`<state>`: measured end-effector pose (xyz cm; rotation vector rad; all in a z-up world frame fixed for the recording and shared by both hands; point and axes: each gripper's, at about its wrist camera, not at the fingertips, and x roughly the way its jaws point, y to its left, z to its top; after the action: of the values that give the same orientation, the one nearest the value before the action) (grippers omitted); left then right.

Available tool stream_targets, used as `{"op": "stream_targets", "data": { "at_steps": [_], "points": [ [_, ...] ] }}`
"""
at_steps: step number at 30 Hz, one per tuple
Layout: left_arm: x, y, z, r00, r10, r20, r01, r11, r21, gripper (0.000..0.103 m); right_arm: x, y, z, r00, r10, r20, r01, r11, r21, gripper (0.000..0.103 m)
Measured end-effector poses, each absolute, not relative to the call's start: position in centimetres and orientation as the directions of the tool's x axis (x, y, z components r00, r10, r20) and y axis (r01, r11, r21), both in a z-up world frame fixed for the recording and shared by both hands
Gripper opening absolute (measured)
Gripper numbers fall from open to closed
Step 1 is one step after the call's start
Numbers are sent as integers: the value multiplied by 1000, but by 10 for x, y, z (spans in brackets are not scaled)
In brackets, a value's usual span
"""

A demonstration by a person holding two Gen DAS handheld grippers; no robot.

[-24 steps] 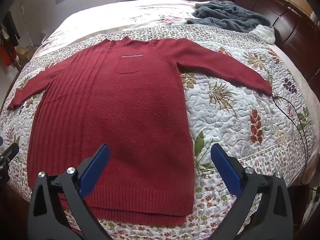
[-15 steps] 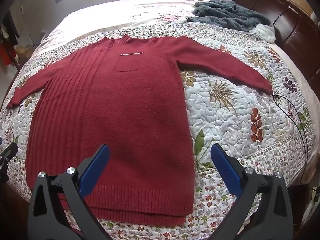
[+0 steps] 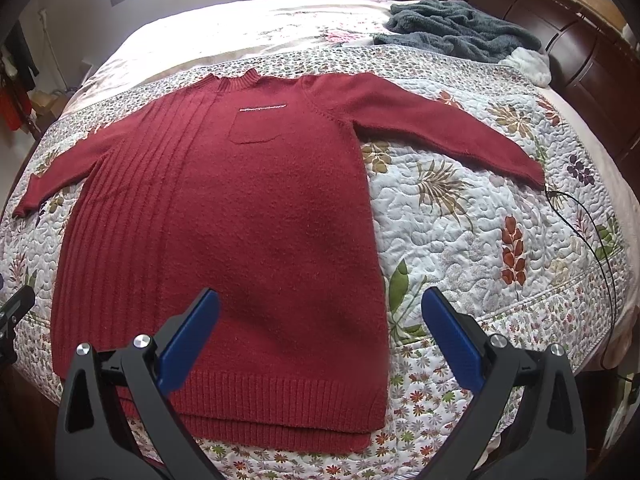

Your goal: Fold small clothes

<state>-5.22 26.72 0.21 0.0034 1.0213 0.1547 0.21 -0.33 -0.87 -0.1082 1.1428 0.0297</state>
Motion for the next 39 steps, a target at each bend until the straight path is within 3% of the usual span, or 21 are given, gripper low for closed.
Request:
{"op": "stream_targets", "data": {
  "at_steps": [32, 39],
  "points": [
    [-49, 267, 2, 517, 136, -845, -121, 989, 85, 99, 2, -5, -6, 472, -4, -881, -76, 996, -45, 100],
    [-10, 257, -13, 484, 117, -867, -77, 993, 91, 99, 44, -53, -17, 443, 68, -894, 2, 997, 77, 100]
  ]
}}
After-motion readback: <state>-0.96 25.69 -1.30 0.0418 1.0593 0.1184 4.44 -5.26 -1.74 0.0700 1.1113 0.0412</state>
